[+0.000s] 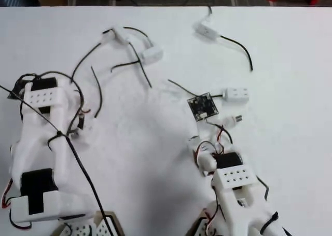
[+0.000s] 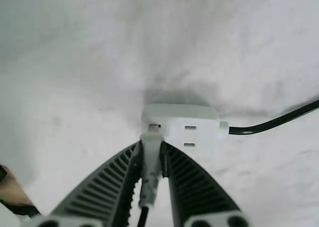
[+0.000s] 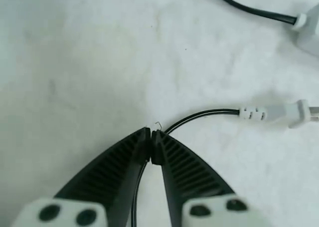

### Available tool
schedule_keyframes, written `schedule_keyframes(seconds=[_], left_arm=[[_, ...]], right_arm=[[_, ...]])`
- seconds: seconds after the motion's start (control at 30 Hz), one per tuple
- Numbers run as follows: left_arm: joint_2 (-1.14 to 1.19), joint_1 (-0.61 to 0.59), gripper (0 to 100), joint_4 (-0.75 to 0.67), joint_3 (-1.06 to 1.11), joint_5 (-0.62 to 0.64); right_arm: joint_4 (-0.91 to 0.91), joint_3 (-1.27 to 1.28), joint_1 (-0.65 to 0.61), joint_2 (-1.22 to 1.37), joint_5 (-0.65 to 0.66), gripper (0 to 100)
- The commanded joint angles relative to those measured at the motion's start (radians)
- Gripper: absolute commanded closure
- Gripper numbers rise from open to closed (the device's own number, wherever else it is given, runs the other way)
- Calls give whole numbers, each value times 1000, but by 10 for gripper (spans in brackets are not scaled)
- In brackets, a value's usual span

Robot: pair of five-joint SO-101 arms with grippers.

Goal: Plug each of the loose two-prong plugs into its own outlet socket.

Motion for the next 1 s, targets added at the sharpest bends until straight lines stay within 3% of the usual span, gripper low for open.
schedule_keyframes(seconds=[0.0,0.23,0.47,0.67,0.83,0.97], left_arm=[[-4,-12,975,-8,3,3],[-4,-12,974,-192,152,-12],[-4,-12,973,-264,238,-199],[-13,-12,972,-264,212,-465],[-12,-12,937,-215,150,-393],[-7,31,763,-123,86,-325]], right_arm=[[-15,-6,-4,-22,0,979],[-15,-5,-4,-22,0,979],[-15,-5,-2,-22,0,979],[-21,-3,-2,-22,0,979],[-30,-2,-2,-22,0,978],[-33,-2,-2,-22,0,978]])
